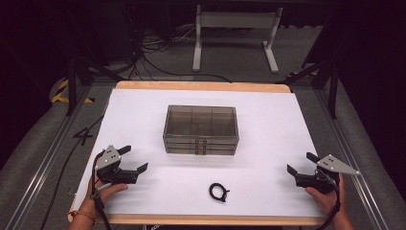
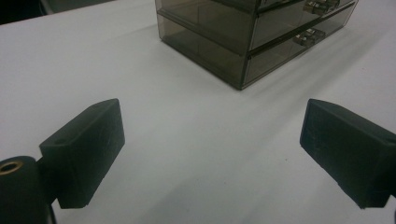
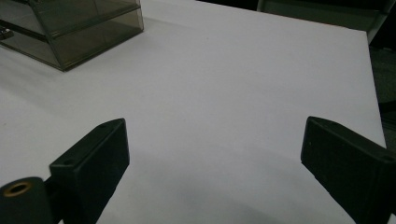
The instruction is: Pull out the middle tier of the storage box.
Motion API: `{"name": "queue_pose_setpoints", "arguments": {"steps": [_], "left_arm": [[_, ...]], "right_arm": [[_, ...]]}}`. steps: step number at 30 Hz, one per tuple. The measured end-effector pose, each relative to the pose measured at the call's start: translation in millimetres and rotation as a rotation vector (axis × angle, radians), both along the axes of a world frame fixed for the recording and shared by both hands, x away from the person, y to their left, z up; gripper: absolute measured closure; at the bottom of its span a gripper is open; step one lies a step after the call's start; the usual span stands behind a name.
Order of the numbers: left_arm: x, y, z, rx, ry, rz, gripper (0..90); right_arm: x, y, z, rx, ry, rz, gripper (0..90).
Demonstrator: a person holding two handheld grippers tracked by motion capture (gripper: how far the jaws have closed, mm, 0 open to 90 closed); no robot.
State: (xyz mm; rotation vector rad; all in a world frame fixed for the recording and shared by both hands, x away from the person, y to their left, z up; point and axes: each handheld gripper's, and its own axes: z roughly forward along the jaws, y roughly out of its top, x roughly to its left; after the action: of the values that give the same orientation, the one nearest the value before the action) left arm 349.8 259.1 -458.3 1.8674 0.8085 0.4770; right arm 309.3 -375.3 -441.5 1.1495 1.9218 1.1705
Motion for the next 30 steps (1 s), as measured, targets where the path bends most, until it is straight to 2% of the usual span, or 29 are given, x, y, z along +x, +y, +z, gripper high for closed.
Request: {"name": "queue_pose_setpoints", "arguments": {"steps": [7, 12, 16, 18, 25, 30], "left_arm": [[-1.5, -0.6, 0.2, 0.002, -0.009, -0.003, 7.5], [-3.0, -2.1, 0.5, 0.026, -0.017, -0.015, 7.5], [-2.6, -0.3, 0.5, 0.006, -0.010, -0.012, 9.2], [-3.2, -0.9, 0.7, 0.018, -0.016, -0.006, 9.2], [-3.9, -0.6, 1.3, 0.014, -0.019, 0.014, 9.4], [-6.1, -4.2, 2.7, 0.040, -0.022, 0.028, 9.4]], "right_arm": [[0.4, 0.8, 0.1, -0.010, 0.007, 0.018, 9.6], [-0.3, 0.7, 0.2, -0.009, -0.001, 0.010, 12.0], [-1.2, 0.9, 0.3, -0.011, -0.008, 0.016, 15.2], [-1.1, 0.4, 0.4, -0.009, -0.008, 0.019, 16.4], [-2.1, 0.8, 0.7, -0.007, -0.009, 0.036, 19.0], [-2.2, 0.7, 1.0, -0.006, -0.012, 0.036, 17.8]]}}
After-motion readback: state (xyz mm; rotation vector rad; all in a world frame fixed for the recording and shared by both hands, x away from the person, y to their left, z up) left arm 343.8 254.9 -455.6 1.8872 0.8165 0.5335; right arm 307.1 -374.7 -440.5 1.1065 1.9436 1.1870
